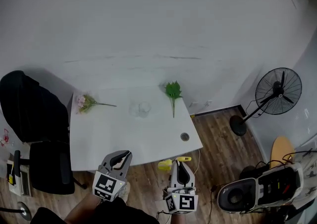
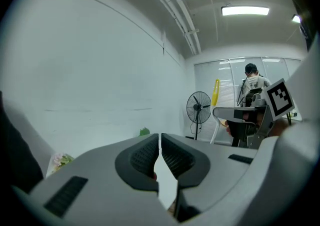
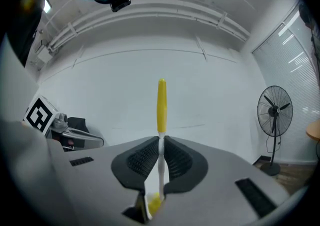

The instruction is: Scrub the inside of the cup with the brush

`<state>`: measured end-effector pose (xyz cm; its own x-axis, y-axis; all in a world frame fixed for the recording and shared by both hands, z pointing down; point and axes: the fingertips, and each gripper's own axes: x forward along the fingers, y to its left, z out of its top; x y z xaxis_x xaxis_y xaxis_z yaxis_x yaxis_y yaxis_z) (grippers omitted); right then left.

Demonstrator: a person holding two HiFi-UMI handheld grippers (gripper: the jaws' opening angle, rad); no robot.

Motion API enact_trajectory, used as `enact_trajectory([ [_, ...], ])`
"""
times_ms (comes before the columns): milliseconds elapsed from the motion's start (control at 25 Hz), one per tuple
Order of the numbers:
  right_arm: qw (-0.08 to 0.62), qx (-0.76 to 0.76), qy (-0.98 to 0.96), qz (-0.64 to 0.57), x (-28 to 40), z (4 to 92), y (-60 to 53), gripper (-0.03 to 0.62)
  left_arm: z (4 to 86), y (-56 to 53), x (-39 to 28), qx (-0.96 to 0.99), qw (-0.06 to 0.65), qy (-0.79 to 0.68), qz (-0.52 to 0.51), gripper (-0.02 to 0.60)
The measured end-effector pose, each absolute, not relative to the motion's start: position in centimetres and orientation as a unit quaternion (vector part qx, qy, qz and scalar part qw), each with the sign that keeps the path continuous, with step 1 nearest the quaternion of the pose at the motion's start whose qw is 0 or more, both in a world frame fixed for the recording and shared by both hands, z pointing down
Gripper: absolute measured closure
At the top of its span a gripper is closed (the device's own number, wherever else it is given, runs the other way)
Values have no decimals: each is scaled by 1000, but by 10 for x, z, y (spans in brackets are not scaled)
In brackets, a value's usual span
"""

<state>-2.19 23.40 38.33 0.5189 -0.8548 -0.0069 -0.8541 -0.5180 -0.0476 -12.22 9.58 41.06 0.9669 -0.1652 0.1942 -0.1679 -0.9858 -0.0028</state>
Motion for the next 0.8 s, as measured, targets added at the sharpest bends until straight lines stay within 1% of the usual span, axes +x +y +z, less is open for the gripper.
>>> enact_trajectory([
  [360,24,-881,472,-6,19,380,181,545,409,40,-79,994,6,-67,90,546],
  [800,25,-886,464,9,47,376,147,545,405,7,-44,996,-1,-49,79,546],
])
